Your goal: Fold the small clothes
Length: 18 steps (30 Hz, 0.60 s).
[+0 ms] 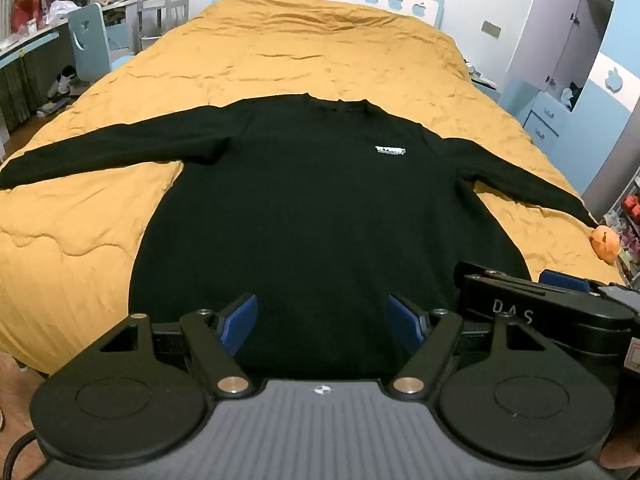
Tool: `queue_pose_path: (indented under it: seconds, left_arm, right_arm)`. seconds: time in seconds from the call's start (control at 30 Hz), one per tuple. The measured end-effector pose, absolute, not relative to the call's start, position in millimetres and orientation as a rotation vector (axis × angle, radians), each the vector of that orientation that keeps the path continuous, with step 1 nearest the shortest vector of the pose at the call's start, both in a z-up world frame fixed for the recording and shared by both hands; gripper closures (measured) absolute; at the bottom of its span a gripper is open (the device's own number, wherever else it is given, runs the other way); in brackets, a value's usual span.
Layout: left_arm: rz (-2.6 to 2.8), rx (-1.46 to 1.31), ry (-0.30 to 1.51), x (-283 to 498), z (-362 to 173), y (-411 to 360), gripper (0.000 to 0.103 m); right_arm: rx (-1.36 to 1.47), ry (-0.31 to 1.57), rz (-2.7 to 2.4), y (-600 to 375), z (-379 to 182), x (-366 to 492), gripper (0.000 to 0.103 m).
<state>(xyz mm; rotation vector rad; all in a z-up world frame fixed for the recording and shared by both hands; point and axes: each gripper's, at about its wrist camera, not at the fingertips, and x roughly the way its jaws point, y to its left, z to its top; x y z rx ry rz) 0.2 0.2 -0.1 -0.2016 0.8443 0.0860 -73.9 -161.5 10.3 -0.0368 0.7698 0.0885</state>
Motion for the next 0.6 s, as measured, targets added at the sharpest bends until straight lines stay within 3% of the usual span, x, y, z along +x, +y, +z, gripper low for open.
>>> queue_pose_path:
  seconds: [0.6]
  left_arm:
    - [0.093, -0.211, 0.864, 4, -4, 2, 0.016]
  right_arm:
    - [-0.042, 0.775, 0.093, -161, 10, -73, 0.020]
